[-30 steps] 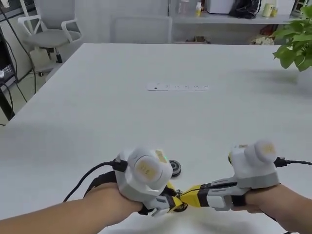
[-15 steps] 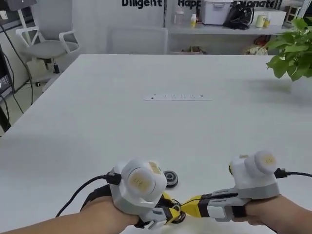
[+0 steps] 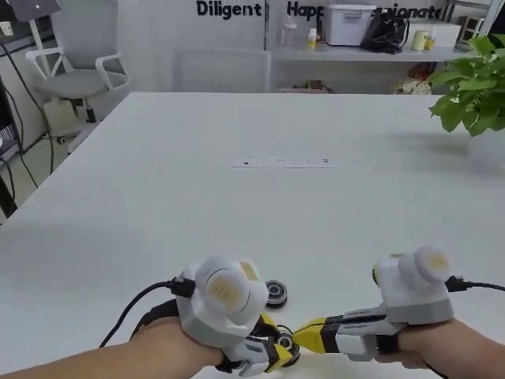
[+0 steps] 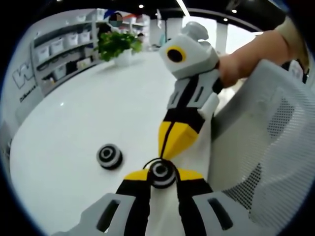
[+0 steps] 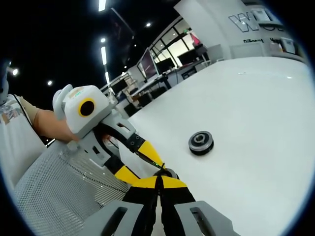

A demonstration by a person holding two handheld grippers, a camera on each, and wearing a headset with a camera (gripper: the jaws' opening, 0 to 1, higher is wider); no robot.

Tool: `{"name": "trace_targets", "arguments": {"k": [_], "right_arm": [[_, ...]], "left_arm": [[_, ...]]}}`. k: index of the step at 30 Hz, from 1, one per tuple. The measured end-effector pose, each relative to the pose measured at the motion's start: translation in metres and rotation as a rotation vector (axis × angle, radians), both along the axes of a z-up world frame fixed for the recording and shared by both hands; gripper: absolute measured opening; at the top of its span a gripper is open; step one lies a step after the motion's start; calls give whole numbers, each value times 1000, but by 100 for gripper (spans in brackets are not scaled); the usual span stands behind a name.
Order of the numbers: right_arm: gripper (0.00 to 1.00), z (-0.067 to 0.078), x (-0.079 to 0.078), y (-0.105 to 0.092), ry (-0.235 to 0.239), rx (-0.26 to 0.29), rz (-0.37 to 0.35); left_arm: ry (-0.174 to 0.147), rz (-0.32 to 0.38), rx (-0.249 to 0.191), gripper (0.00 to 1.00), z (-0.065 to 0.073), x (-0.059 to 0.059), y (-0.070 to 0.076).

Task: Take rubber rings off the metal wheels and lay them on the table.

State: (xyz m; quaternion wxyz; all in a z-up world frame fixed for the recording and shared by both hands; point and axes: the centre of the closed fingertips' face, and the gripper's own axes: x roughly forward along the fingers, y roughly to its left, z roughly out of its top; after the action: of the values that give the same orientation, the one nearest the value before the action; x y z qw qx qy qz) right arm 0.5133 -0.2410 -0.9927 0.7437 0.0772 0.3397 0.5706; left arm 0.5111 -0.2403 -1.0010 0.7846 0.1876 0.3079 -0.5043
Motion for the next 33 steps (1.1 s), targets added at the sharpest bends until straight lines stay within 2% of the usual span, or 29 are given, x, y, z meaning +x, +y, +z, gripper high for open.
{"name": "trace_targets", "arguments": {"k": [5,12,19,26,29,33], "right_arm": [[0,1,1,0,-1,2,-4],[0,3,1,-1,1,12,-5],[0,6,0,0,-4,19,-2],[0,8,-1,1,-5,22,5],[0,9,-2,1,-5,24,6],[0,10,-2,2,-5,27,9]], "left_arm": [[16,7,-20,27,5,-2,0],[36,45,-79,34,19,-1,4],[27,53,-69,37,21,-1,15],[24,61,-97,44,32,-3,21],[10,41,-74,47,33,-5,25],[-9,21,-63,50,38,-8,30]]}}
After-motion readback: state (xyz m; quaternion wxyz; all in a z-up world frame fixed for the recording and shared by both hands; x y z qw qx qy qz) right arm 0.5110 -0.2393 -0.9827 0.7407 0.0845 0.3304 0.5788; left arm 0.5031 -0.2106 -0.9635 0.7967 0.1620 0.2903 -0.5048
